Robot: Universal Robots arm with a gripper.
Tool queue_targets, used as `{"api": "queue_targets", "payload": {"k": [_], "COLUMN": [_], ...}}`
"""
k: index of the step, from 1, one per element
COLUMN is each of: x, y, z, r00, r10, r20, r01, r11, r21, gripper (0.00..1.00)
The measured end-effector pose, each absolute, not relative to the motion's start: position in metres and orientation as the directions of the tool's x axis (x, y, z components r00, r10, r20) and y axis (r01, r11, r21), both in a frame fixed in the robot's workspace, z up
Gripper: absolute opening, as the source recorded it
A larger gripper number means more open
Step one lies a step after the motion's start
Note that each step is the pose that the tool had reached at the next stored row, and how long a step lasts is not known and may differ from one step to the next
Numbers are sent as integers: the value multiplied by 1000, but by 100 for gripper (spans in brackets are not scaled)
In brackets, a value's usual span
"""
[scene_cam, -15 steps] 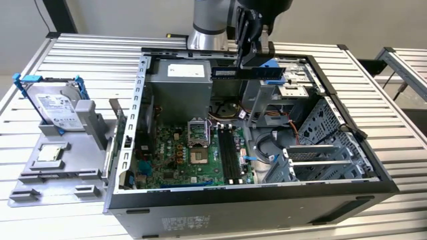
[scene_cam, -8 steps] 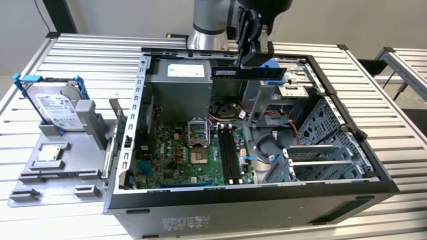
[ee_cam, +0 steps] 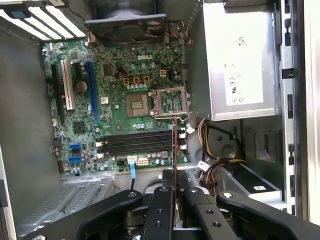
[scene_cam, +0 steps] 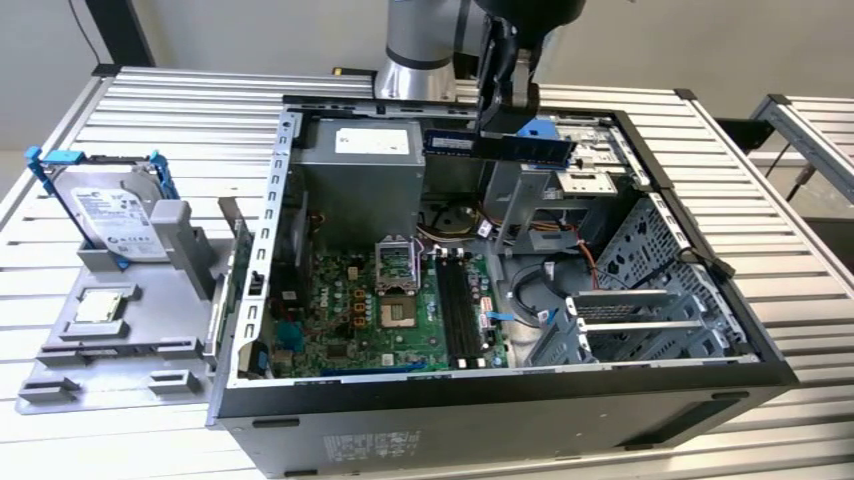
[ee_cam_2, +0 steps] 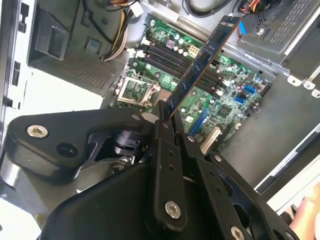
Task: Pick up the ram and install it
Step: 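Insert the ram into the slot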
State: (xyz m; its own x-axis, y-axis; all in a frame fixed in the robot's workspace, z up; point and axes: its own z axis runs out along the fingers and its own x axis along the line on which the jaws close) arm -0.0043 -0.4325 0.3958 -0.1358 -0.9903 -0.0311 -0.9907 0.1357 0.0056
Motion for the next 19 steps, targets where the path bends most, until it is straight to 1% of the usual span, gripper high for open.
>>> {"api": "queue_targets", "payload": {"k": [6,19], "x": [-4,-4], "y": [-433,-433], "z": [396,396], "r00": [-149,-349], "r10": [-988,-937], "r20": [-31,-31], "r01": [-989,-937], "r11": [149,349], "r21": [6,6], "gripper": [0,0]}}
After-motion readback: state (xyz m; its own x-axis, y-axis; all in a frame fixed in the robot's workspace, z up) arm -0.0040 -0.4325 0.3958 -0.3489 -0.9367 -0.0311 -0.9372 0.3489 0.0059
